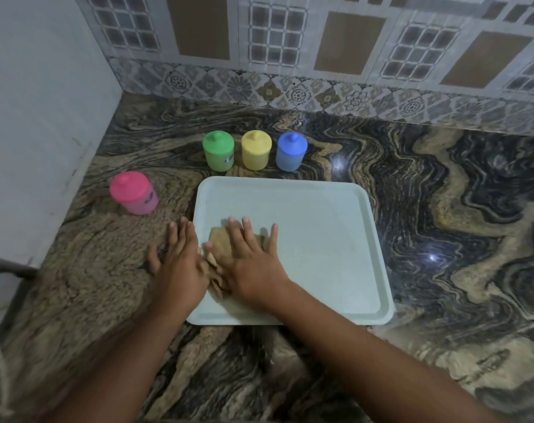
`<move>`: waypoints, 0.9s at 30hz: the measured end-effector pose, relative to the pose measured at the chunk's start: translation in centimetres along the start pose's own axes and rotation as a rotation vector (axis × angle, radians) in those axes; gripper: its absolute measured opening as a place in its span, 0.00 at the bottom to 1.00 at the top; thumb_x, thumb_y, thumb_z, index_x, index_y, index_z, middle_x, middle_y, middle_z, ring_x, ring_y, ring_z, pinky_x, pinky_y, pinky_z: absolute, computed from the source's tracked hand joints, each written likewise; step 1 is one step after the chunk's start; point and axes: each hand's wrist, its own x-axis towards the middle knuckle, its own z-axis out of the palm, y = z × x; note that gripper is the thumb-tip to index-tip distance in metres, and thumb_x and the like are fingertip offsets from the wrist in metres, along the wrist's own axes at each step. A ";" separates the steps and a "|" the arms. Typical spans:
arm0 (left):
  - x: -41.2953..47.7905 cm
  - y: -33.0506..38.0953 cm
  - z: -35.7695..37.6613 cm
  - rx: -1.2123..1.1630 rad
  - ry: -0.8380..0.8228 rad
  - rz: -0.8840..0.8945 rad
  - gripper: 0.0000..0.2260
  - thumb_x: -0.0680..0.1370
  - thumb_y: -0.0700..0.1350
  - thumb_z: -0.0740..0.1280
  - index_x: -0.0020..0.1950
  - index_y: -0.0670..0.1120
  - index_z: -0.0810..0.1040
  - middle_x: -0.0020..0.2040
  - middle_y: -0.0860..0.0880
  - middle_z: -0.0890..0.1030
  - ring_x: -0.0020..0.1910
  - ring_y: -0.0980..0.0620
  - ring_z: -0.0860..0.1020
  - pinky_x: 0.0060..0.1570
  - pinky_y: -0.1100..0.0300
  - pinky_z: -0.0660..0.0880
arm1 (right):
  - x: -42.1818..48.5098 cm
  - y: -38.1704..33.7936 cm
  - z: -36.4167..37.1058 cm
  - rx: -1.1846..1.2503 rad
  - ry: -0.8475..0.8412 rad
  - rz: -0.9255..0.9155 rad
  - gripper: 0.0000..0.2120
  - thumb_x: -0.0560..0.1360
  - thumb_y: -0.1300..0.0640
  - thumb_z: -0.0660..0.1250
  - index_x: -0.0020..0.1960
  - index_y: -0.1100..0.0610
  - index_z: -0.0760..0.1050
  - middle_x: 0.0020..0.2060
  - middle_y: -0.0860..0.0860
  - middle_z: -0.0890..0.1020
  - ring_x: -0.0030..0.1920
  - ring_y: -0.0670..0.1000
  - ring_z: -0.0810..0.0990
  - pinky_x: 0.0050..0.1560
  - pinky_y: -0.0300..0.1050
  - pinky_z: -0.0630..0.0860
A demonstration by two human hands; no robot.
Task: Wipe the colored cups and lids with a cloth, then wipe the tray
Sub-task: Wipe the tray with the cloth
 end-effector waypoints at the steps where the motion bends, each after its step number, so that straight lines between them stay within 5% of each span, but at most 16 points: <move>1: -0.1 0.0 0.0 -0.005 0.003 -0.006 0.28 0.79 0.43 0.52 0.80 0.44 0.55 0.81 0.48 0.54 0.80 0.51 0.48 0.74 0.38 0.47 | -2.3 0.3 0.7 -0.004 0.006 -0.022 0.30 0.80 0.39 0.39 0.81 0.40 0.46 0.82 0.58 0.38 0.80 0.65 0.34 0.66 0.79 0.29; 3: -0.1 -0.1 0.0 -0.014 0.010 -0.010 0.29 0.78 0.44 0.51 0.80 0.44 0.55 0.81 0.49 0.56 0.80 0.50 0.49 0.74 0.38 0.47 | -6.1 2.5 2.1 0.018 0.054 0.036 0.29 0.80 0.40 0.40 0.82 0.41 0.49 0.82 0.56 0.43 0.81 0.65 0.40 0.66 0.78 0.29; 6: -0.2 0.0 -0.1 -0.025 -0.012 -0.004 0.29 0.79 0.41 0.55 0.80 0.44 0.53 0.81 0.49 0.56 0.81 0.49 0.48 0.73 0.34 0.46 | -8.4 8.5 2.5 0.013 0.151 0.408 0.29 0.83 0.42 0.42 0.83 0.46 0.48 0.82 0.56 0.47 0.81 0.64 0.47 0.69 0.77 0.34; 9: -0.2 0.1 -0.4 -0.040 -0.008 -0.006 0.29 0.80 0.39 0.58 0.81 0.44 0.53 0.81 0.49 0.55 0.81 0.49 0.47 0.73 0.34 0.45 | -3.5 11.3 0.4 0.099 0.187 0.745 0.32 0.83 0.39 0.42 0.83 0.52 0.44 0.82 0.61 0.43 0.81 0.64 0.40 0.72 0.77 0.35; 11: -0.3 0.3 -0.4 -0.051 -0.011 -0.011 0.30 0.80 0.38 0.58 0.81 0.44 0.53 0.81 0.49 0.55 0.81 0.49 0.47 0.73 0.35 0.44 | 1.1 9.2 -0.3 0.156 0.207 0.708 0.34 0.83 0.38 0.42 0.83 0.53 0.42 0.81 0.61 0.41 0.81 0.65 0.37 0.73 0.75 0.34; 13: -0.3 0.5 -0.4 -0.069 -0.007 -0.023 0.29 0.80 0.38 0.58 0.81 0.44 0.53 0.81 0.49 0.55 0.81 0.50 0.47 0.73 0.35 0.43 | 3.2 4.7 -0.2 0.132 0.195 0.484 0.33 0.83 0.38 0.43 0.83 0.51 0.41 0.81 0.60 0.40 0.80 0.65 0.35 0.72 0.75 0.32; 17: -0.1 0.3 -0.3 -0.067 -0.001 -0.027 0.28 0.80 0.40 0.55 0.80 0.44 0.54 0.81 0.48 0.55 0.81 0.50 0.48 0.73 0.35 0.44 | -4.6 0.9 2.9 0.037 0.188 0.101 0.32 0.82 0.38 0.44 0.83 0.49 0.48 0.82 0.56 0.45 0.81 0.63 0.40 0.71 0.77 0.32; 20: -0.2 0.2 -0.2 -0.074 -0.006 -0.029 0.29 0.80 0.38 0.58 0.80 0.44 0.54 0.81 0.49 0.56 0.81 0.50 0.48 0.73 0.35 0.44 | -9.2 8.4 3.2 -0.029 0.145 0.369 0.34 0.79 0.35 0.37 0.83 0.47 0.43 0.82 0.54 0.42 0.81 0.61 0.39 0.67 0.72 0.23; 23: -0.4 0.2 -0.1 -0.075 0.006 -0.027 0.29 0.80 0.38 0.58 0.80 0.44 0.54 0.81 0.49 0.56 0.80 0.51 0.48 0.73 0.35 0.45 | -5.7 13.6 0.5 0.033 0.124 0.748 0.35 0.81 0.36 0.37 0.83 0.52 0.40 0.82 0.60 0.40 0.81 0.62 0.37 0.69 0.75 0.26; 27: -0.5 0.5 -0.4 -0.076 -0.015 -0.042 0.27 0.81 0.39 0.57 0.80 0.44 0.54 0.81 0.49 0.54 0.80 0.52 0.47 0.74 0.36 0.44 | 2.5 8.6 -0.8 0.127 0.184 0.631 0.35 0.82 0.37 0.42 0.83 0.53 0.40 0.81 0.60 0.37 0.80 0.63 0.33 0.71 0.74 0.28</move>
